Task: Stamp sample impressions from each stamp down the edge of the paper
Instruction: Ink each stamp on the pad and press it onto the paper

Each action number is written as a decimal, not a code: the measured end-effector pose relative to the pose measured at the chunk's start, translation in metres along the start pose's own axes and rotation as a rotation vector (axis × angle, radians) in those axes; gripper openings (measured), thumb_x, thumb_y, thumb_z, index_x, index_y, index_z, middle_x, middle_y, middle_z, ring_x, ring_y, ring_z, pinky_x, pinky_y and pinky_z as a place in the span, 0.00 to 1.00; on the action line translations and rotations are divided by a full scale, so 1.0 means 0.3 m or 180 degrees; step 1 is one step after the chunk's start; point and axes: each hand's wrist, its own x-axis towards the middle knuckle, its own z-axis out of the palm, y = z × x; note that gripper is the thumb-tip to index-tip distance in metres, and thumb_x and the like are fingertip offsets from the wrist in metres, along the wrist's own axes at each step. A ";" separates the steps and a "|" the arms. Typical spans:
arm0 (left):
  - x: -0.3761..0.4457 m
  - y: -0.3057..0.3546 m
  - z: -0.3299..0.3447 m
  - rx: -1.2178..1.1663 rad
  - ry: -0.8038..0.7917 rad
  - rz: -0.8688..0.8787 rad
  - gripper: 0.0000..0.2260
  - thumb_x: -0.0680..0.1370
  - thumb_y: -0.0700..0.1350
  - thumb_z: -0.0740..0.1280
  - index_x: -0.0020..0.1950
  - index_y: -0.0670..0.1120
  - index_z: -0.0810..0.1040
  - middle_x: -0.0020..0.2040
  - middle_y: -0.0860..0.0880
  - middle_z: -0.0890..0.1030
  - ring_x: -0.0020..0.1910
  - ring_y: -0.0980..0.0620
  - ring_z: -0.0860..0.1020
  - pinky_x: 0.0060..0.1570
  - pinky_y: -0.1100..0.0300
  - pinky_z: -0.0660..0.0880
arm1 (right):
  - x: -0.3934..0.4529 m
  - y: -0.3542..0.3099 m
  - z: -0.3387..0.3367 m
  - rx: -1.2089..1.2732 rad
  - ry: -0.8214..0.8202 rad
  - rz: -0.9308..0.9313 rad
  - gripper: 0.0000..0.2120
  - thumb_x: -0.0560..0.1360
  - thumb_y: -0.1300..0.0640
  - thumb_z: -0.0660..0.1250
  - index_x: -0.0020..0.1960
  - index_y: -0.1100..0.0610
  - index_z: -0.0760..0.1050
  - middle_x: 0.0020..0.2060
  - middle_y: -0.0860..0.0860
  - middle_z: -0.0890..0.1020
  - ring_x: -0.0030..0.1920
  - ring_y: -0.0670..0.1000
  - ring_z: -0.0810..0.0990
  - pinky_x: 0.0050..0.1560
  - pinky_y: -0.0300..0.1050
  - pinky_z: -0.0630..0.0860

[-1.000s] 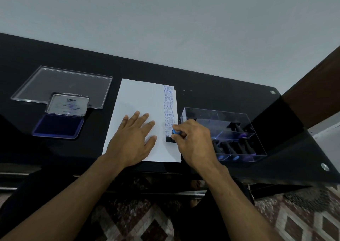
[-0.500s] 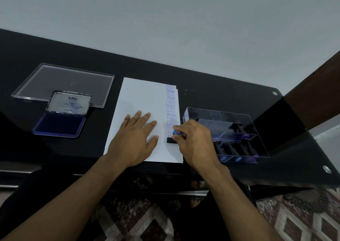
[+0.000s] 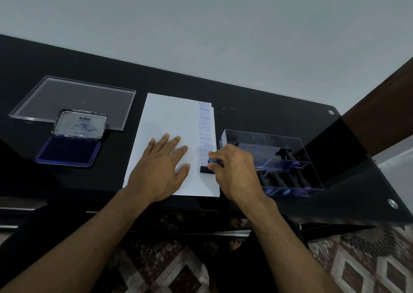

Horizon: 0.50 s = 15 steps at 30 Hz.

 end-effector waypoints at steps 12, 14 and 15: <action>0.002 0.000 0.002 -0.0055 0.0018 -0.0002 0.31 0.79 0.65 0.45 0.79 0.54 0.65 0.82 0.51 0.58 0.82 0.48 0.51 0.80 0.46 0.47 | 0.012 0.000 -0.015 -0.0003 -0.0115 0.0140 0.12 0.75 0.57 0.73 0.58 0.56 0.83 0.50 0.52 0.82 0.49 0.50 0.79 0.56 0.44 0.76; 0.001 0.000 0.003 -0.0059 0.0024 0.0010 0.32 0.79 0.65 0.44 0.79 0.54 0.65 0.82 0.51 0.58 0.82 0.48 0.51 0.80 0.46 0.47 | 0.013 0.000 -0.017 0.0006 -0.0129 0.0166 0.11 0.75 0.57 0.73 0.57 0.56 0.83 0.49 0.52 0.82 0.49 0.50 0.78 0.55 0.44 0.77; 0.000 -0.001 0.003 -0.0063 0.0028 0.0013 0.33 0.78 0.66 0.43 0.79 0.54 0.65 0.82 0.51 0.58 0.82 0.48 0.51 0.80 0.46 0.47 | 0.012 0.000 -0.019 0.0019 -0.0139 0.0180 0.11 0.74 0.57 0.74 0.56 0.56 0.84 0.49 0.51 0.82 0.49 0.49 0.78 0.55 0.44 0.77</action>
